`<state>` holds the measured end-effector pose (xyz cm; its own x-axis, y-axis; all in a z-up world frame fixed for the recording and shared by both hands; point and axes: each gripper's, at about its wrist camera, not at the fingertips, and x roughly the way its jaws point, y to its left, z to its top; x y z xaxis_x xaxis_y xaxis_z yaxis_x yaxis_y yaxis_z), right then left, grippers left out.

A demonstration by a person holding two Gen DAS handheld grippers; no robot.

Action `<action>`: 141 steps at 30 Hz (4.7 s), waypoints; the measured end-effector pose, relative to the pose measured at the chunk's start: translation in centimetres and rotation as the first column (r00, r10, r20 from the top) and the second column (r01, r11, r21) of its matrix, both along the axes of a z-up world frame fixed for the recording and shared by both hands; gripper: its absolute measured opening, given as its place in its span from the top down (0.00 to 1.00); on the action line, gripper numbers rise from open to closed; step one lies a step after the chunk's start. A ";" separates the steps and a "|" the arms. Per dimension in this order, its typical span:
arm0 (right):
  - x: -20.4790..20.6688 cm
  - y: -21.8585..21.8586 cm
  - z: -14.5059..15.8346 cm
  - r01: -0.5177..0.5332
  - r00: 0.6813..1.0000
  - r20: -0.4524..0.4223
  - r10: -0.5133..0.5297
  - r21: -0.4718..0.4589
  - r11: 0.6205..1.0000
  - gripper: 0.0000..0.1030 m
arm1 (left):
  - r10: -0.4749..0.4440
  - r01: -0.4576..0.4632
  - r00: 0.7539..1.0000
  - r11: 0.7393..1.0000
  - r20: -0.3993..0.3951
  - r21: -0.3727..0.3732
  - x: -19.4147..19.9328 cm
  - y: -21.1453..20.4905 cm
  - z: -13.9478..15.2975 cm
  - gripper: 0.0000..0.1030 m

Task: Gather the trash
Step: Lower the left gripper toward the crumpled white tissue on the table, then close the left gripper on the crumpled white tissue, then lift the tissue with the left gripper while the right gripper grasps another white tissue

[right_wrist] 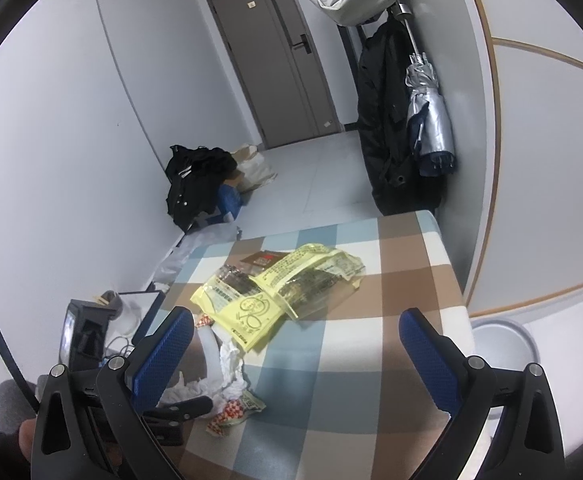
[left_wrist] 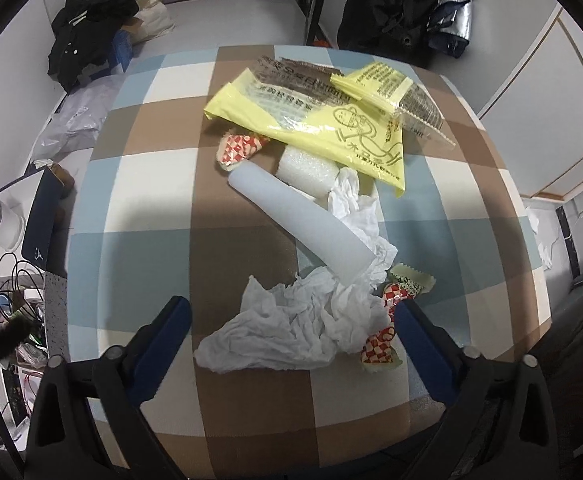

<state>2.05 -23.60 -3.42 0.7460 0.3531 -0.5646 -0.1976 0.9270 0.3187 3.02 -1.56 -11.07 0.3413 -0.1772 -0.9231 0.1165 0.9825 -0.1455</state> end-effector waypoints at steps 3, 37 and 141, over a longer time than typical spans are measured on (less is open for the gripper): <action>0.0 -0.2 0.0 0.000 1.000 -0.001 0.000 0.004 1.000 0.00 | -0.024 0.025 0.999 1.000 -0.021 0.009 0.2 -0.4 -0.5 0.15; 0.2 -0.1 -1.3 0.018 0.999 -0.044 -0.020 -0.037 0.999 0.00 | -0.155 0.168 0.984 0.971 0.088 -0.168 -2.1 0.5 4.8 0.98; 4.2 12.9 -10.2 -0.370 0.890 -0.334 0.309 -0.136 0.919 0.82 | 0.166 -0.054 0.934 0.941 0.316 -0.333 -0.3 9.0 10.1 0.90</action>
<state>6.20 -10.68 -13.63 0.3839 0.4174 -0.8237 -0.4347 0.8687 0.2376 2.68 7.40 -1.01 0.6543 -0.3819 -0.6528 0.1070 0.9012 -0.4200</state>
